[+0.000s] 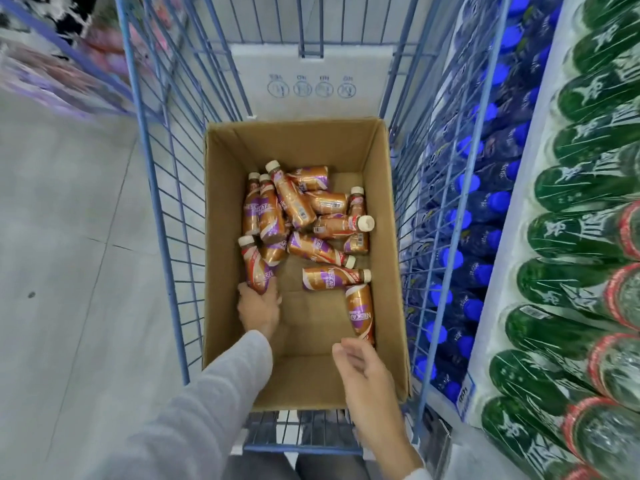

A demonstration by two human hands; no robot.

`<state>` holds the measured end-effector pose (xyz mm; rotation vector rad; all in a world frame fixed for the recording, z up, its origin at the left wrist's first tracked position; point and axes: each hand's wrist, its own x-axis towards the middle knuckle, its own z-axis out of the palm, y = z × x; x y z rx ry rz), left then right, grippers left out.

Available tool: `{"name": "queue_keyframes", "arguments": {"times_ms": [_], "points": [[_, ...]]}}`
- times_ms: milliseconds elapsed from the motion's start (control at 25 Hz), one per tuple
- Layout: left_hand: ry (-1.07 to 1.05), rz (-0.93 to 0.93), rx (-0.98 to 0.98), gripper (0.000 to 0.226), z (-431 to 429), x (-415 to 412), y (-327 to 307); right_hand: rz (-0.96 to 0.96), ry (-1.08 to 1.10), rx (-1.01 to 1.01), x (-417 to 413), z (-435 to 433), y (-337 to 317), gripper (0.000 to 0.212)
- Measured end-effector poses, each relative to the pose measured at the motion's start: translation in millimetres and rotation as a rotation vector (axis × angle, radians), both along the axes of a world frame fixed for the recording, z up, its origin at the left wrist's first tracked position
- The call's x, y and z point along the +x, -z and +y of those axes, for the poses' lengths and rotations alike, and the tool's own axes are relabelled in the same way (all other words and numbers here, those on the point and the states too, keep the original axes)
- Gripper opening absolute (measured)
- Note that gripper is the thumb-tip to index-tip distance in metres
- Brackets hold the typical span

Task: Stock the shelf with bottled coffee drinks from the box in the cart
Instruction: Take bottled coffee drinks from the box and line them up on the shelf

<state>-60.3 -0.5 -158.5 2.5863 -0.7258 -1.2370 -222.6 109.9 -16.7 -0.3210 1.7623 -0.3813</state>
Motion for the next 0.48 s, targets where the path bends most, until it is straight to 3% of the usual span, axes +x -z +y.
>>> {"name": "queue_keyframes", "arguments": {"times_ms": [200, 320, 480], "points": [[0.043, 0.322, -0.089, 0.06, 35.3, 22.0, -82.8, -0.074, 0.075, 0.049, 3.6, -49.2, 51.4, 0.025], [0.002, 0.36, -0.127, 0.059, 52.8, 29.9, -123.5, -0.229, 0.34, 0.197, 18.9, -89.5, 106.8, 0.027], [-0.135, 0.33, -0.098, 0.068, 67.7, 38.0, -151.7, -0.414, 0.708, 0.367, 36.4, -126.6, 167.0, 0.073]]}}
